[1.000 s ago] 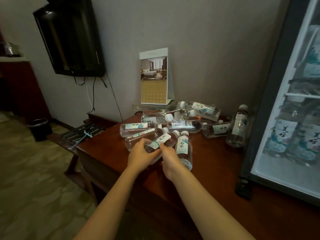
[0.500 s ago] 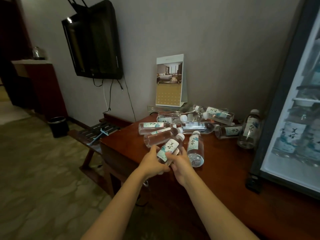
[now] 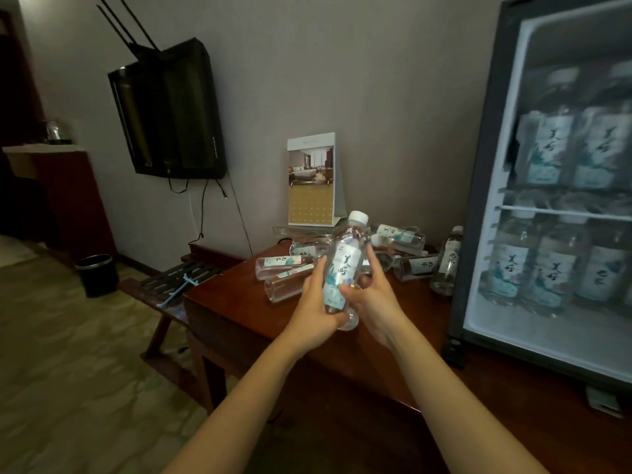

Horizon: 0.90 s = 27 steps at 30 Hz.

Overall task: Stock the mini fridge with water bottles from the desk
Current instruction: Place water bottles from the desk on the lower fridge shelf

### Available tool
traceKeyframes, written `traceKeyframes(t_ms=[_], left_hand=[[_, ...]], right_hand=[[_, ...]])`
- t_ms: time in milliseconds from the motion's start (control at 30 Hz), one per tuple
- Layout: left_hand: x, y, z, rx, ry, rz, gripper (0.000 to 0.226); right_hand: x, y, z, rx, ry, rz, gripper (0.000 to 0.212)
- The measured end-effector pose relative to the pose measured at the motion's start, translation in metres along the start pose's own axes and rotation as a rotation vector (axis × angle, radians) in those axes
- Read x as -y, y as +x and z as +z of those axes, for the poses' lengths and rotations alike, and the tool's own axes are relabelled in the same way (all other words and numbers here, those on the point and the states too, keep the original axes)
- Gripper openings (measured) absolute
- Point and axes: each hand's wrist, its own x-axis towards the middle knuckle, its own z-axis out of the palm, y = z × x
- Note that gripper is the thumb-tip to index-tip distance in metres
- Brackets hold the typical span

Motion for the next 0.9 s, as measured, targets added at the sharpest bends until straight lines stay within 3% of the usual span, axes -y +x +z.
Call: traceKeyframes(t_ms=[333,900], left_hand=[[-0.044,0.002,0.103,0.137,-0.198,0.143,0.103],[-0.078,0.015,0.271,0.228,-0.197,0.270,0.114]], right_hand=[[0.064,-0.055,-0.084,-0.107,-0.226,-0.173,0.088],[0.115,-0.135,-0.203,-0.462,-0.437,-0.253,0.072]])
